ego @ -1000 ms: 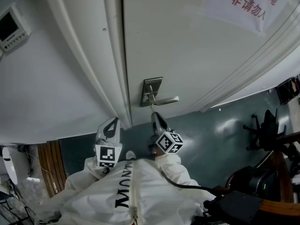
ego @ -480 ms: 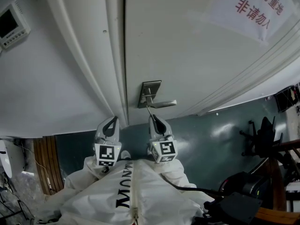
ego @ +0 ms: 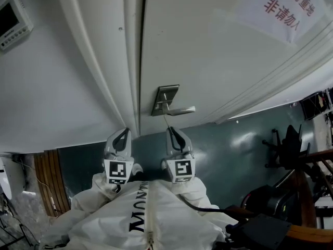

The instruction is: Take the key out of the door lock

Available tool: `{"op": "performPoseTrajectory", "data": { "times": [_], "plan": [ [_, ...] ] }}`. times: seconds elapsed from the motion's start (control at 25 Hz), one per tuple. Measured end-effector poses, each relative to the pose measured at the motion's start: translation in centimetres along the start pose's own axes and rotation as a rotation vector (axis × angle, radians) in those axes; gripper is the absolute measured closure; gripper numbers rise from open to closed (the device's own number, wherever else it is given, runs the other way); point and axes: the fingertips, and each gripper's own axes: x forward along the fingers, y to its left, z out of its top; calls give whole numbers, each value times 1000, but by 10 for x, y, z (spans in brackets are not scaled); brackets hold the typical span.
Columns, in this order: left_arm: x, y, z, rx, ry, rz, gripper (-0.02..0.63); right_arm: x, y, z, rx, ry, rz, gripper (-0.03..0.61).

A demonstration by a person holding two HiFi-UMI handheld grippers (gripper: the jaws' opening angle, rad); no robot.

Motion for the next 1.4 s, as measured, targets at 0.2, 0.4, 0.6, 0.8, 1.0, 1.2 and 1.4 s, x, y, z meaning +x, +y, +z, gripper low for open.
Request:
{"op": "performPoseTrajectory", "data": {
  "times": [0.2, 0.4, 0.6, 0.8, 1.0, 1.2, 1.4],
  "plan": [
    [-10, 3, -10, -7, 8, 42, 614, -13, 5, 5, -87, -12, 18, 555],
    [-27, -19, -7, -22, 5, 96, 614, -33, 4, 10, -107, -39, 62, 555],
    [-50, -57, 7, 0, 6, 158, 614, -68, -6, 5, -104, -59, 124, 555],
    [-73, -118, 13, 14, 12, 182, 614, -118, -28, -10, -77, -79, 150, 555],
    [-94, -175, 12, 19, 23, 198, 614, -166, -44, -27, -69, -90, 178, 555],
    [-110, -213, 19, 35, 24, 202, 614, -200, -53, -31, -59, -102, 192, 555],
    [-122, -220, 26, 60, 23, 220, 614, -214, -53, -30, -40, -118, 196, 555]
  ]
}}
